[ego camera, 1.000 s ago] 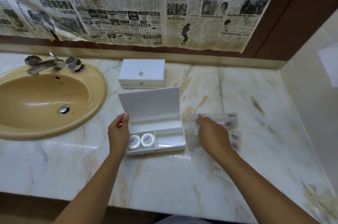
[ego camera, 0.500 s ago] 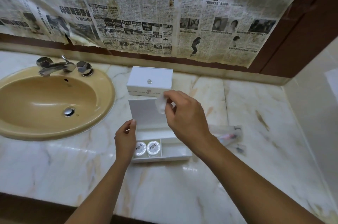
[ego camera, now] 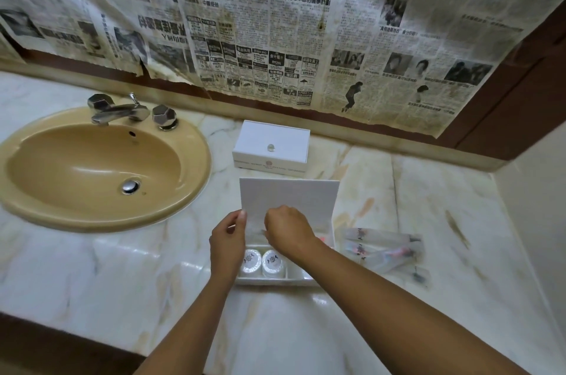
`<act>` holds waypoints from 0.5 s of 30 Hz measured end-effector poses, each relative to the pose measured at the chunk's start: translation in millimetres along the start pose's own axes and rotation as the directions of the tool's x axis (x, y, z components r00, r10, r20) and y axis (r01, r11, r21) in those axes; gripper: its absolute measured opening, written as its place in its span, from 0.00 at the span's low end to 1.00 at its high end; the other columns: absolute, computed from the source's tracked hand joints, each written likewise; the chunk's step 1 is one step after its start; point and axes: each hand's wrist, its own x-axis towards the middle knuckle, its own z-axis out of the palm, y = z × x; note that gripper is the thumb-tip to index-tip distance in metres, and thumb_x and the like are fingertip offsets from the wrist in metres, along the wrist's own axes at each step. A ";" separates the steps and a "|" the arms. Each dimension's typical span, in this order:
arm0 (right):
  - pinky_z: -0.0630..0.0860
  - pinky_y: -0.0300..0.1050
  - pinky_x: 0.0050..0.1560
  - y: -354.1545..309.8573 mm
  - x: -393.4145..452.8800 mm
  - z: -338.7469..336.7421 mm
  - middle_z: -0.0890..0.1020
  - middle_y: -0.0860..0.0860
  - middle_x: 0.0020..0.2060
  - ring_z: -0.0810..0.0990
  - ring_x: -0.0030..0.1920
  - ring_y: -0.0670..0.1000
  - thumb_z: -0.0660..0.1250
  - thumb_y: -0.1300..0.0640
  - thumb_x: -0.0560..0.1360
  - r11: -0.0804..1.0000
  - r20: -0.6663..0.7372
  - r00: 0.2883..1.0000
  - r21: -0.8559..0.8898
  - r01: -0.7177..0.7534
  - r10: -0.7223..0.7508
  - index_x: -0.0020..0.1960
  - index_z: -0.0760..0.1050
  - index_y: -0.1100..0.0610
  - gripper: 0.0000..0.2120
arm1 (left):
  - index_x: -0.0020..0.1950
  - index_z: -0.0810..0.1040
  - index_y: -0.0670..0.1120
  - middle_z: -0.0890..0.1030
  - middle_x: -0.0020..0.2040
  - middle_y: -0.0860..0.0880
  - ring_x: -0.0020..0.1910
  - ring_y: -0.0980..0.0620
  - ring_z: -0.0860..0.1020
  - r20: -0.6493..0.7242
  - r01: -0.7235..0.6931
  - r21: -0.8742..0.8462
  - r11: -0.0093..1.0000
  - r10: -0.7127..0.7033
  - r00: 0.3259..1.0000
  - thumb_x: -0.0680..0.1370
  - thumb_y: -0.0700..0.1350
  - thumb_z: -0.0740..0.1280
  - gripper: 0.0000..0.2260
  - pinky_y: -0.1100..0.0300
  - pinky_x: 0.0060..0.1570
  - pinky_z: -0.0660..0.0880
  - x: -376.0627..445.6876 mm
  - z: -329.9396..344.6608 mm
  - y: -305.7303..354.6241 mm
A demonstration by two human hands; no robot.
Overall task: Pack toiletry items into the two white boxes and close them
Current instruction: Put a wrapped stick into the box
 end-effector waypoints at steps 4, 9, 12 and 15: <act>0.70 0.44 0.41 6.8 1.5 12.2 0.80 0.58 0.44 0.76 0.42 0.57 0.64 0.55 0.77 0.985 0.158 0.982 0.123 -0.120 0.100 0.47 0.79 0.61 0.10 | 0.56 0.83 0.48 0.85 0.49 0.54 0.48 0.57 0.82 0.010 0.002 -0.005 1.000 -0.002 1.000 0.81 0.50 0.64 0.11 0.61 0.51 0.76 1.1 0.1 -0.6; 0.73 0.45 0.42 11.8 -3.2 7.1 0.82 0.55 0.45 0.79 0.44 0.56 0.60 0.50 0.78 0.984 0.118 0.990 0.147 -0.098 0.081 0.48 0.81 0.58 0.14 | 0.55 0.83 0.48 0.84 0.49 0.54 0.48 0.58 0.81 0.014 -0.009 0.001 1.000 0.009 1.000 0.81 0.50 0.64 0.10 0.63 0.49 0.75 0.8 0.0 -1.2; 0.72 0.46 0.45 11.5 -7.7 7.9 0.81 0.54 0.47 0.78 0.50 0.55 0.52 0.38 0.79 0.978 0.237 0.971 0.200 -0.063 0.014 0.50 0.80 0.55 0.26 | 0.55 0.83 0.47 0.84 0.49 0.53 0.48 0.57 0.81 0.007 -0.014 -0.001 1.000 0.014 1.000 0.82 0.49 0.64 0.10 0.60 0.51 0.76 1.8 -0.5 -1.1; 0.71 0.53 0.57 11.8 -16.1 14.9 0.76 0.56 0.55 0.71 0.61 0.56 0.45 0.33 0.78 0.982 0.354 0.934 0.190 -0.015 -0.054 0.59 0.78 0.49 0.31 | 0.56 0.83 0.46 0.84 0.49 0.52 0.49 0.54 0.81 0.002 -0.014 0.003 1.000 0.014 1.000 0.82 0.49 0.64 0.11 0.58 0.52 0.77 2.9 -0.2 -2.4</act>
